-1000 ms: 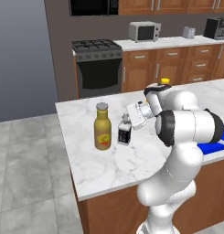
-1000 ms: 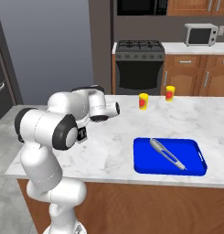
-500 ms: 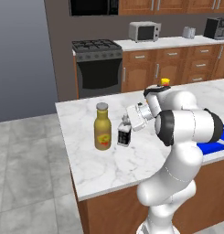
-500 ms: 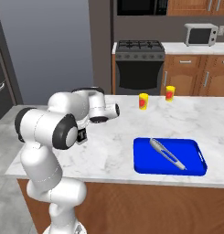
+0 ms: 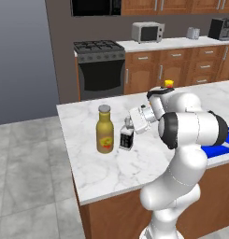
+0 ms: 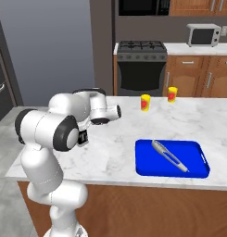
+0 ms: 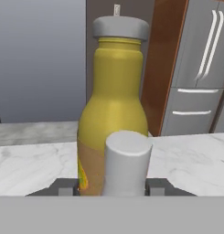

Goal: Place the drinks on the dining counter in a tight cluster.

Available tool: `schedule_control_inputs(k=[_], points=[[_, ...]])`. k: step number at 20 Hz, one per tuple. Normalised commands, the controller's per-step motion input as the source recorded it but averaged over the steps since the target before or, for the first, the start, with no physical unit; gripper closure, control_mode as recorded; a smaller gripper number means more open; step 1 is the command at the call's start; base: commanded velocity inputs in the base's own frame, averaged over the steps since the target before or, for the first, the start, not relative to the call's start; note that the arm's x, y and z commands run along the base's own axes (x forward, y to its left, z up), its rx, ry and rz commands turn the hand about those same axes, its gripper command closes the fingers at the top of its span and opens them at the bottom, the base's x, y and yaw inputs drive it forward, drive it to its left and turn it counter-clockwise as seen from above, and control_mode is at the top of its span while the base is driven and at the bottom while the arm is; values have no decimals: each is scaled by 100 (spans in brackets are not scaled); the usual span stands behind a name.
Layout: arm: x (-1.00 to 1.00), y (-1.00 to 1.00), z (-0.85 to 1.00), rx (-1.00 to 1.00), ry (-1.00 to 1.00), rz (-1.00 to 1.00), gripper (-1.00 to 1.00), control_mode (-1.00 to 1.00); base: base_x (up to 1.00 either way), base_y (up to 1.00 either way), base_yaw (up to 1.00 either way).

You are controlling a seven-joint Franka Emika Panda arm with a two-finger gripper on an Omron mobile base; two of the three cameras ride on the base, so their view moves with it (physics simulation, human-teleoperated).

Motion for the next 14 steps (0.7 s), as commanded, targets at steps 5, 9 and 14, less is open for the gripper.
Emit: schedule_control_inputs(k=[5, 9, 14], points=[[0, 0, 0, 0, 0, 0, -100, -100, 0, 0, 0], [0, 0, 0, 0, 0, 0, -100, -100, 0, 0, 0], [-6, -2, 0, 0, 0, -4, -100, -100, 0, 0, 0]])
